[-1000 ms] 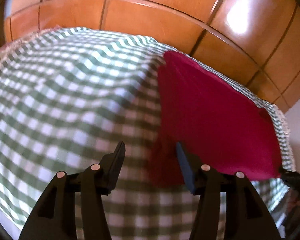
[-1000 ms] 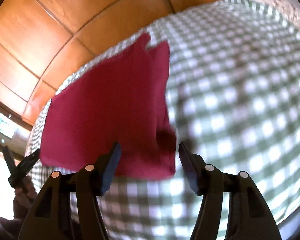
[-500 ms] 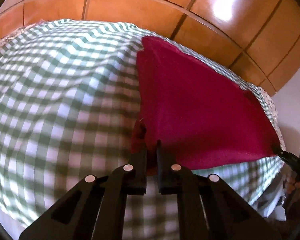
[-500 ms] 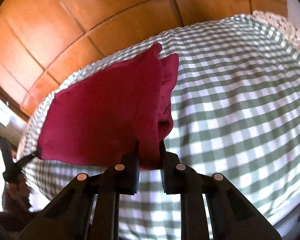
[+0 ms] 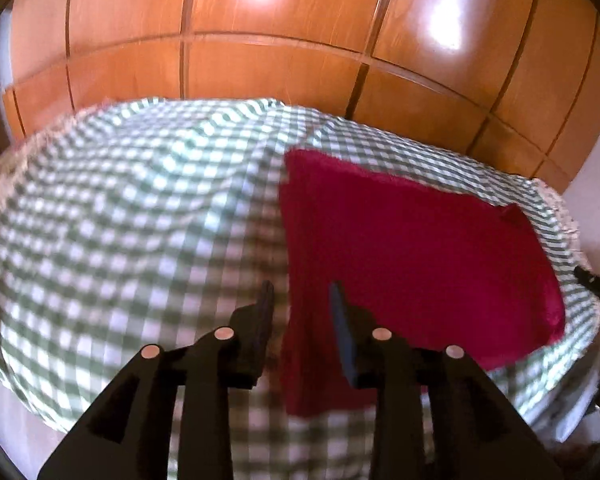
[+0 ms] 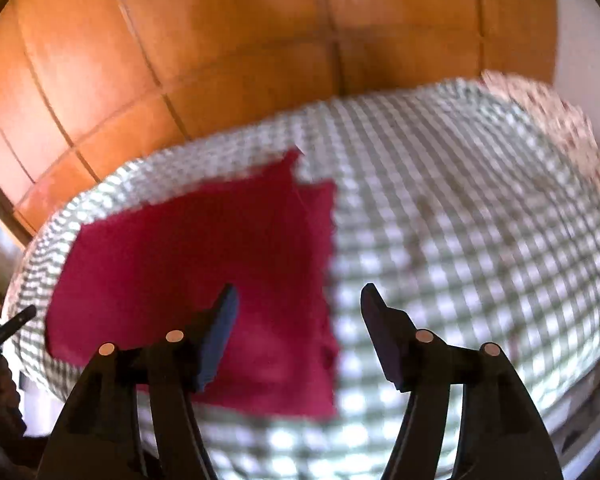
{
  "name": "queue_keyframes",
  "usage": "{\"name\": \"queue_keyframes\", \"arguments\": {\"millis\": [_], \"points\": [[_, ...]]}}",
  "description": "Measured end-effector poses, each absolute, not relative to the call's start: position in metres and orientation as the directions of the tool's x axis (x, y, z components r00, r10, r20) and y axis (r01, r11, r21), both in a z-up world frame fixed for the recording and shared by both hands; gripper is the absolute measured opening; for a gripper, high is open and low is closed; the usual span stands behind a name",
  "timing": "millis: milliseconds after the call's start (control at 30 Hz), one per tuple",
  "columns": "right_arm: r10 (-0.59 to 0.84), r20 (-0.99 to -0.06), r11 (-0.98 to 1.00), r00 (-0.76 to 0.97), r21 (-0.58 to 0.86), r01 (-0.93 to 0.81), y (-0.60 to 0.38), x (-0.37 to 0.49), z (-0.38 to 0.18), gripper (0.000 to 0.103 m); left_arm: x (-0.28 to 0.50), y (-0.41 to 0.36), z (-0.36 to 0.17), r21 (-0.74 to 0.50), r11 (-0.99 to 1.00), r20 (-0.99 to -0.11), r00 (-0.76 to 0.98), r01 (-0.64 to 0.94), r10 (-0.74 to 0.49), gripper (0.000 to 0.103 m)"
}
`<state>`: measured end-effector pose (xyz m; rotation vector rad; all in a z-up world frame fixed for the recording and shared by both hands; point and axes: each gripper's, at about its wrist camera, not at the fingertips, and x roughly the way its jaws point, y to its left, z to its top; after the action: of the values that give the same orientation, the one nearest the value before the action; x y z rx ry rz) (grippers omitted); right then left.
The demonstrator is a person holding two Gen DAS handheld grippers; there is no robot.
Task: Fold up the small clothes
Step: 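Open both grippers and press the folded red top flat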
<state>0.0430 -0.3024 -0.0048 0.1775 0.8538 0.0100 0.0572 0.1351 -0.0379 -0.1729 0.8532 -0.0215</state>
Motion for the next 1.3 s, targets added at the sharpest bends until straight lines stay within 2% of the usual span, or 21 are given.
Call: {"name": "queue_keyframes", "arguments": {"millis": [67, 233, 300, 467, 867, 933, 1067, 1300], "points": [[0.093, -0.735, 0.989, 0.672, 0.148, 0.026, -0.282, 0.056, -0.004, 0.071, 0.07, 0.126, -0.035, -0.124, 0.99, -0.752, 0.658, -0.065, -0.051, 0.031], [0.077, -0.762, 0.997, 0.643, 0.05, -0.06, -0.217, 0.099, -0.026, 0.071, 0.085, 0.108, -0.024, -0.072, 0.996, -0.735, 0.678, -0.057, -0.014, 0.042], [0.091, -0.768, 0.996, 0.634, 0.063, -0.066, -0.211, 0.109, -0.034, 0.071, 0.087, 0.103, -0.02, -0.038, 0.998, -0.72, 0.694, -0.044, 0.003, 0.048], [0.049, -0.81, 0.998, 0.585, 0.064, 0.006, -0.226, 0.126, -0.069, 0.071, 0.095, 0.1, -0.023, -0.018, 0.999, -0.727, 0.687, -0.036, 0.012, 0.048], [0.057, -0.768, 0.997, 0.638, 0.073, -0.002, -0.225, 0.117, -0.079, 0.075, 0.11, 0.112, -0.036, 0.004, 0.998, -0.752, 0.657, -0.066, 0.046, 0.052], [0.054, -0.763, 0.998, 0.644, 0.067, -0.004, -0.224, 0.116, -0.08, 0.075, 0.116, 0.121, -0.04, -0.009, 0.997, -0.764, 0.643, -0.081, 0.046, 0.052], [0.054, -0.761, 0.998, 0.647, 0.066, -0.005, -0.225, 0.116, -0.08, 0.076, 0.143, 0.153, -0.051, -0.13, 0.98, -0.805, 0.593, -0.148, -0.017, 0.052], [0.056, -0.753, 0.998, 0.656, 0.07, -0.005, -0.225, 0.116, -0.081, 0.076, 0.189, 0.166, -0.078, -0.213, 0.961, -0.848, 0.523, -0.179, -0.09, 0.05]]}}
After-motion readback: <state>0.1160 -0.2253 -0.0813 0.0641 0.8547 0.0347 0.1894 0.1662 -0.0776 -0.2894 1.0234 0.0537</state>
